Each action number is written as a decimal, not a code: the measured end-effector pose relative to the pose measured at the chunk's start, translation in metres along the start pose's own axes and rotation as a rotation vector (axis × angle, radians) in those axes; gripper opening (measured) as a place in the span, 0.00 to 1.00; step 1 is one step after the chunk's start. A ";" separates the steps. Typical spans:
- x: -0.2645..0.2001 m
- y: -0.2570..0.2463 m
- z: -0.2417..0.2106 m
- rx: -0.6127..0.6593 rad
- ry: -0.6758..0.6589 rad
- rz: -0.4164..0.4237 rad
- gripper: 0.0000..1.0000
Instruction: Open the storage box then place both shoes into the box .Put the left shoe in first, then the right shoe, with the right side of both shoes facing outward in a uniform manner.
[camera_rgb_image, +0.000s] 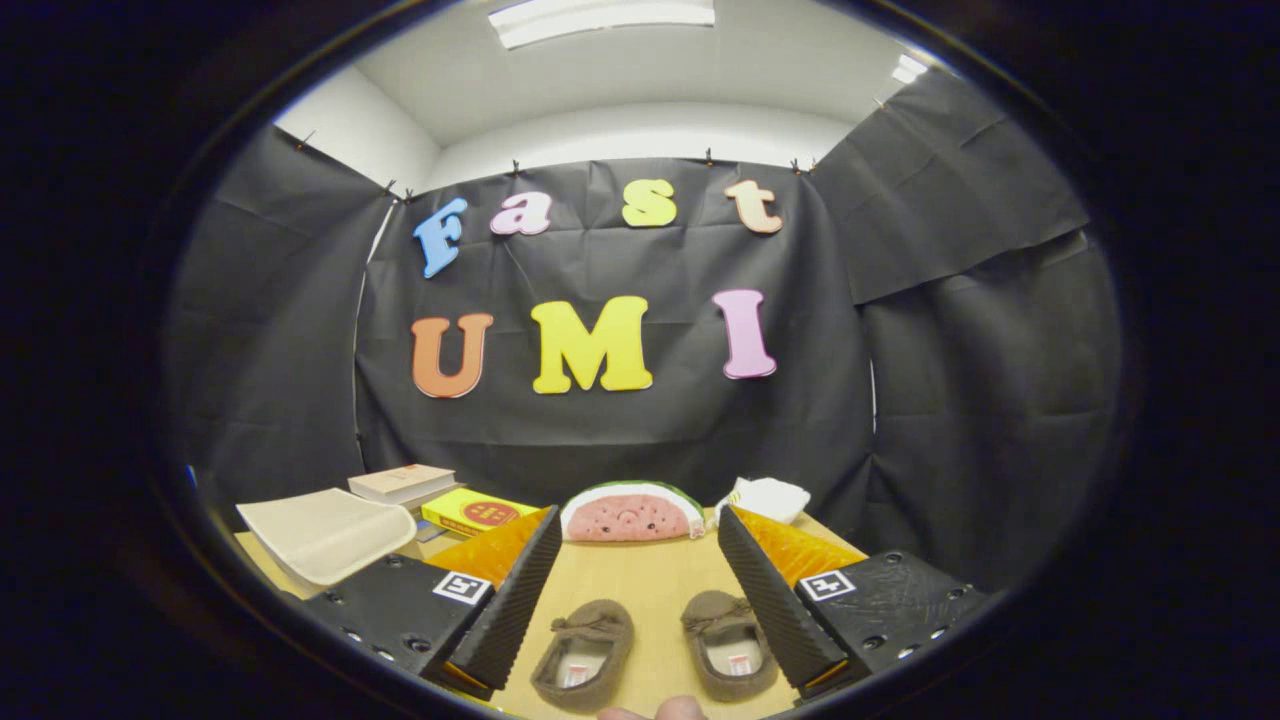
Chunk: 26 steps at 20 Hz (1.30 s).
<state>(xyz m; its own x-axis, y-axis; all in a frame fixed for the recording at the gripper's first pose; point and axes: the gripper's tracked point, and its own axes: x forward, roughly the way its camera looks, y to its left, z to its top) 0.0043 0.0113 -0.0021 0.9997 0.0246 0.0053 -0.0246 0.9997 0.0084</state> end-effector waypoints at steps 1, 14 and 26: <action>0.001 0.003 -0.001 0.005 0.001 0.006 0.96; 0.015 0.127 -0.024 0.161 0.054 0.250 0.95; 0.028 0.291 -0.120 0.459 0.355 0.550 0.95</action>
<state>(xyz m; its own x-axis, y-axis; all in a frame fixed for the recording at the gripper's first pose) 0.0261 0.3041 -0.1195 0.7839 0.5912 -0.1896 -0.4370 0.7423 0.5080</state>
